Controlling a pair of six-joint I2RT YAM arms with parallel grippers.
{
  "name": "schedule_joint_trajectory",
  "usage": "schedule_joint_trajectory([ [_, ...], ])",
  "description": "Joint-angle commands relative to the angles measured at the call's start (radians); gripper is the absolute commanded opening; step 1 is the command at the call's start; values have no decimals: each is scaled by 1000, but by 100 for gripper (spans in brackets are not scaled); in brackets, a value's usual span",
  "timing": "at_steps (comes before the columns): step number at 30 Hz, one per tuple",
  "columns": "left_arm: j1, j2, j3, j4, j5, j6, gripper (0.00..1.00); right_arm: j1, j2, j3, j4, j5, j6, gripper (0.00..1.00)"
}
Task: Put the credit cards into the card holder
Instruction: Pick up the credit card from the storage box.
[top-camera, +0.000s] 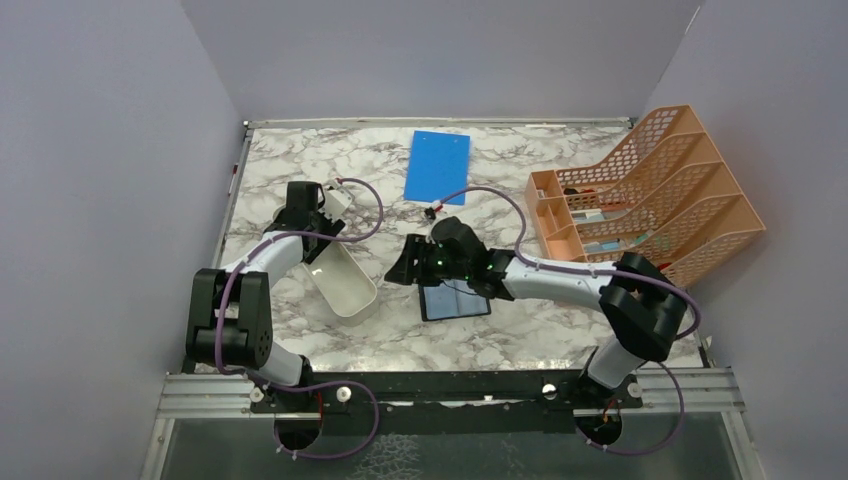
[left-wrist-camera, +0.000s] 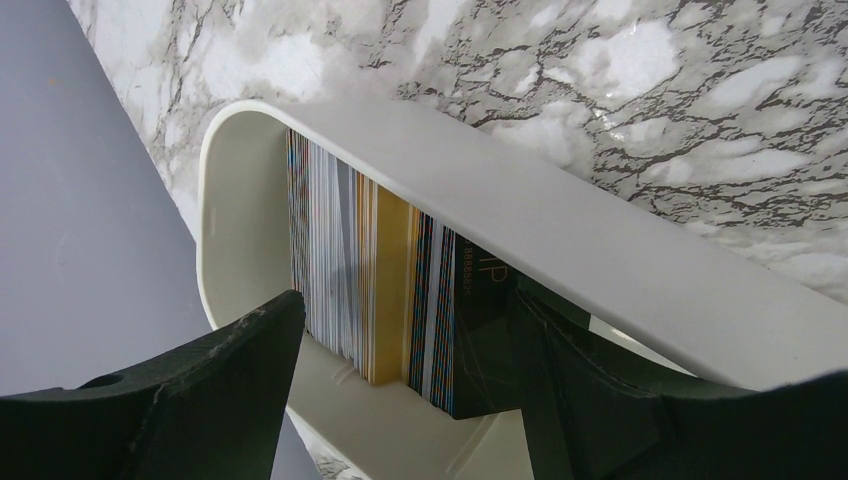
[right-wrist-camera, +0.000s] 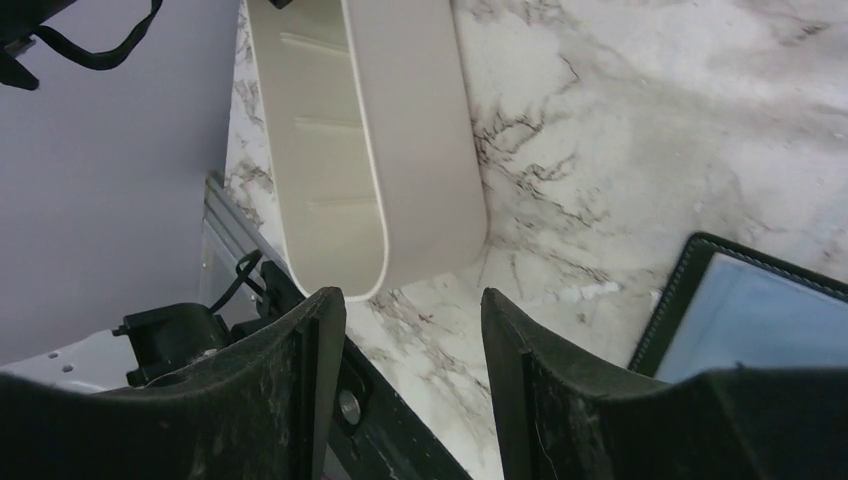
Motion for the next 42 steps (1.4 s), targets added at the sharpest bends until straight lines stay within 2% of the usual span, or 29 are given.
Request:
schedule_joint_trajectory([
  [1, 6, 12, -18, 51, -42, 13, 77, 33, 87, 83, 42, 73, 5, 57],
  [10, 6, 40, -12, 74, -87, 30, 72, 65, 276, 197, 58, 60, -22, 52],
  [15, 9, 46, -5, 71, -108, 38, 65, 71, 315, 204, 71, 45, -20, 49],
  [27, 17, 69, 11, 98, -177, 52, 55, 71, 322, 227, -67, 146, -37, 19],
  [37, 19, 53, 12, 121, -193, 33, 45, 71, 277, 177, -113, 207, -39, 11],
  [42, 17, 5, -1, 109, -123, 19, 41, 72, 199, 106, -120, 248, -55, 9],
])
